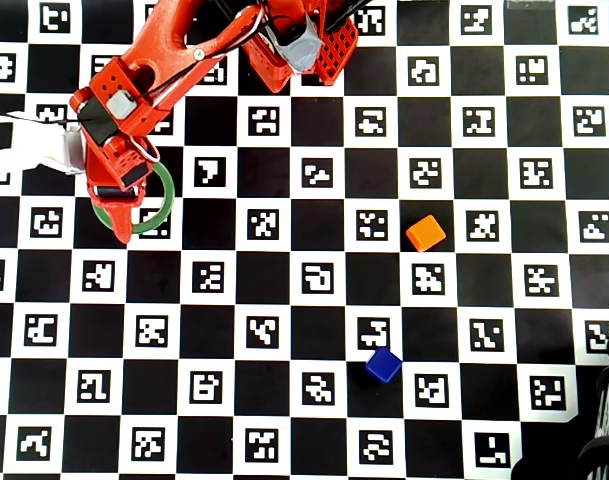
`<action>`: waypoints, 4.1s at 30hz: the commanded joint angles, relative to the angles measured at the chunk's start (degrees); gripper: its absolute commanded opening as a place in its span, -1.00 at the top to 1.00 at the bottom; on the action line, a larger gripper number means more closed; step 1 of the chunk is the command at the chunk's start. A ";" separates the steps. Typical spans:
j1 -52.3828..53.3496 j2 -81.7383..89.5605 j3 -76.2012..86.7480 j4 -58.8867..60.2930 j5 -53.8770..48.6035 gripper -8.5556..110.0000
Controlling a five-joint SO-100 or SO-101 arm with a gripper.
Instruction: Grab the red cube then put it in the green circle then put the blue cube on top and finally the orange cube on top
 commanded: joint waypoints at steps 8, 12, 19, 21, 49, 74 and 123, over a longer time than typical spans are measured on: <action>0.00 6.42 -14.85 9.58 0.26 0.10; 0.00 6.77 -20.30 15.29 0.62 0.10; -0.62 8.61 -24.96 23.20 1.58 0.10; -1.14 9.05 -26.19 24.70 2.37 0.10; -44.56 13.27 -25.40 29.00 35.07 0.10; -70.93 -19.69 -67.24 36.91 62.84 0.10; -67.41 -47.90 -89.38 29.09 71.19 0.10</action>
